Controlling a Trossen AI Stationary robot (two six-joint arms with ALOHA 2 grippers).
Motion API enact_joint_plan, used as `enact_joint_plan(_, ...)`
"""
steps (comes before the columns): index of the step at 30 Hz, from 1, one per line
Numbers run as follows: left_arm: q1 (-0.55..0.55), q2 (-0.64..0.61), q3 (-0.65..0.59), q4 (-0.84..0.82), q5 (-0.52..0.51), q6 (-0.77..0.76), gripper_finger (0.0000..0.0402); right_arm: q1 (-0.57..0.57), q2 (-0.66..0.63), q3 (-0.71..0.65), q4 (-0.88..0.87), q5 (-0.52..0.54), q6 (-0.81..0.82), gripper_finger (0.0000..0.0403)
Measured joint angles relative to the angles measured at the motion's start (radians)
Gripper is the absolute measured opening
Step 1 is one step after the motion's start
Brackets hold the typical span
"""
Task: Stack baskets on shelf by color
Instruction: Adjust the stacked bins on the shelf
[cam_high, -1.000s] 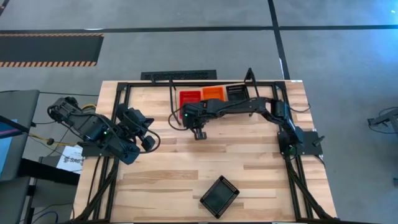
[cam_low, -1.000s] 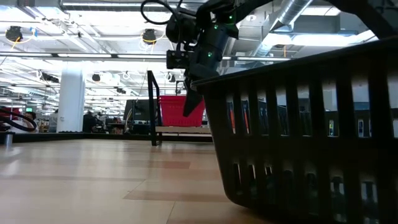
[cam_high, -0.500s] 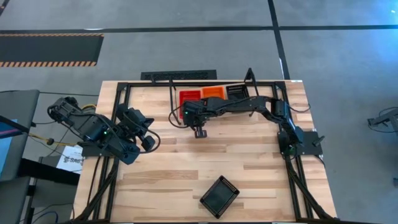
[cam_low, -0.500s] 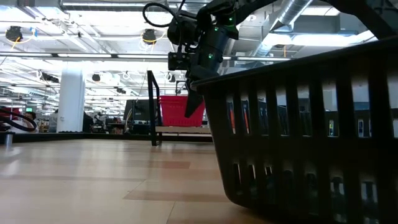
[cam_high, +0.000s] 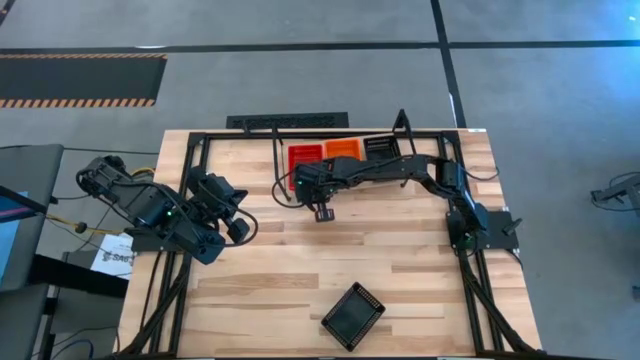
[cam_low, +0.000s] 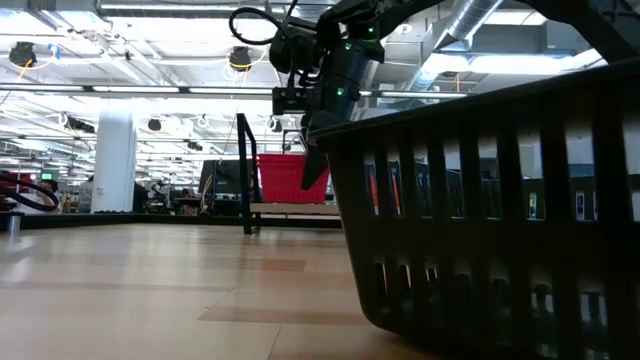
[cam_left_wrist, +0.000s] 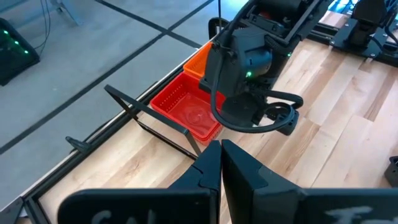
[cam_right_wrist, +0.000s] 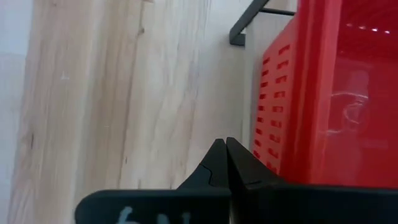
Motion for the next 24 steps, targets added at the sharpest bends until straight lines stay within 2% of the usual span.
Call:
enact_joint_plan(8,0.0,0.0,0.0,0.0,0.0,0.0,0.0,0.007,-0.014,0.05,-0.05,0.01,0.009,0.0)
enact_joint_plan(13,0.0,0.0,0.0,0.0,0.0,0.007,0.0,0.042,-0.035,0.188,-0.218,0.05,0.059,0.0)
enact_joint_plan(17,0.0,0.0,0.0,0.0,0.003,0.0,0.0,0.084,-0.067,0.306,-0.412,0.129,0.132,0.0)
enact_joint_plan(21,0.0,-0.001,0.0,0.008,0.017,0.0,0.0,0.13,-0.117,0.409,-0.57,0.209,0.239,0.0)
enact_joint_plan(24,0.0,-0.001,0.0,0.025,0.025,0.019,0.0,0.161,-0.174,0.437,-0.644,0.22,0.357,0.0)
